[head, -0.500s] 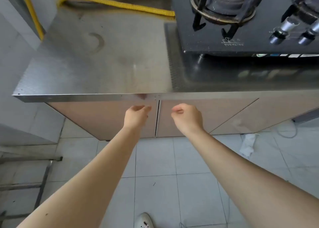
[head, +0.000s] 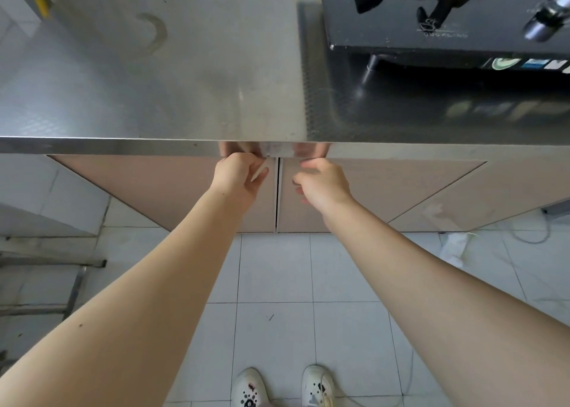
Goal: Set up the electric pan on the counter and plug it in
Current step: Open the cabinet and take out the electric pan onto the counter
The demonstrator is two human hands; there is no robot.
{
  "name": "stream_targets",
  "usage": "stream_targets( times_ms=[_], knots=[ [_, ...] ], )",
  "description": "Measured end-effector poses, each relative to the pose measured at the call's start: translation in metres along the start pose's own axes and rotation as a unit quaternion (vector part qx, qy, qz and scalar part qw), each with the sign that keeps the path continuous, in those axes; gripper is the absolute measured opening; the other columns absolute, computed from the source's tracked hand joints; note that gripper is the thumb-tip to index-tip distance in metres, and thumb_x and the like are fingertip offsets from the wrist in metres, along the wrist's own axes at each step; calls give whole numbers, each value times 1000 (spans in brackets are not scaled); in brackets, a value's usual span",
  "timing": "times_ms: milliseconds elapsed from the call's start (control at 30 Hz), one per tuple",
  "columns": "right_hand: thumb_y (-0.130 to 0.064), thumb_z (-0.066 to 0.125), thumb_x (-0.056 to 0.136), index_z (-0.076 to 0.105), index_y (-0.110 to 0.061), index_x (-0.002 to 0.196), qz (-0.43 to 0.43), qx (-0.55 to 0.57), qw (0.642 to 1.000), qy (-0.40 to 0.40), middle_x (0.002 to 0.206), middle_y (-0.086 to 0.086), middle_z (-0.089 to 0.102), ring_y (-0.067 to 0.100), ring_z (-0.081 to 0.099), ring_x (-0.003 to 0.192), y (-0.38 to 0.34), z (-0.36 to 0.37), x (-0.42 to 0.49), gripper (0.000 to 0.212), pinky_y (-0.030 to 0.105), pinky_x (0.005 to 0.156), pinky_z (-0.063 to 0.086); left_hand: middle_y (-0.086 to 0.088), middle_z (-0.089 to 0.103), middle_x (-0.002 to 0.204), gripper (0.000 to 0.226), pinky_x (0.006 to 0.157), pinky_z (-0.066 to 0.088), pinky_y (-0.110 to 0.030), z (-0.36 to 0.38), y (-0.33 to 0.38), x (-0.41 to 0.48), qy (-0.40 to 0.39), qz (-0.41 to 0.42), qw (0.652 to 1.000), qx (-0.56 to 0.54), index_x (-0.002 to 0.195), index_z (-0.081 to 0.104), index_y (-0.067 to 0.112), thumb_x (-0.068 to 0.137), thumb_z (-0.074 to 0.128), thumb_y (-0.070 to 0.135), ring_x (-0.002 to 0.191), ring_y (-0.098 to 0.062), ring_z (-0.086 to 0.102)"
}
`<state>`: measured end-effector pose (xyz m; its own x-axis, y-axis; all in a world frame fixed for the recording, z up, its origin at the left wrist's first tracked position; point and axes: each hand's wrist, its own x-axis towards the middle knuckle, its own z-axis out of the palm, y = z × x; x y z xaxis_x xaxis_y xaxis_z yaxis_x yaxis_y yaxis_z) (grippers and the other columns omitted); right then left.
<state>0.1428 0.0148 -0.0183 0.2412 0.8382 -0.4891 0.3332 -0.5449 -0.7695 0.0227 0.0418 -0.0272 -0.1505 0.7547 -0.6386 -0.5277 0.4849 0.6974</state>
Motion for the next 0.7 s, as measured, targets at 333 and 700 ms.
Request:
stream_targets(
  times_ms=[333, 700],
  knots=[
    [-17, 59, 80, 68, -32, 95, -34, -21, 999, -7, 112, -3, 70, 22, 66, 105, 3, -12, 2, 23, 39, 96, 52, -7, 54, 72, 14, 86, 54, -28, 5, -4, -19, 76, -35, 996, -29, 76, 50, 10, 89, 50, 5, 74, -19, 64],
    [-12, 54, 87, 74, -23, 104, -82, -107, 984, -114, 110, -4, 71, 17, 63, 104, -4, 23, -48, 28, 26, 88, 49, -7, 60, 52, 20, 73, 61, -40, -59, -36, -71, 213, 27, 957, 196, 71, 51, 6, 72, 64, 21, 50, -22, 59]
  ],
)
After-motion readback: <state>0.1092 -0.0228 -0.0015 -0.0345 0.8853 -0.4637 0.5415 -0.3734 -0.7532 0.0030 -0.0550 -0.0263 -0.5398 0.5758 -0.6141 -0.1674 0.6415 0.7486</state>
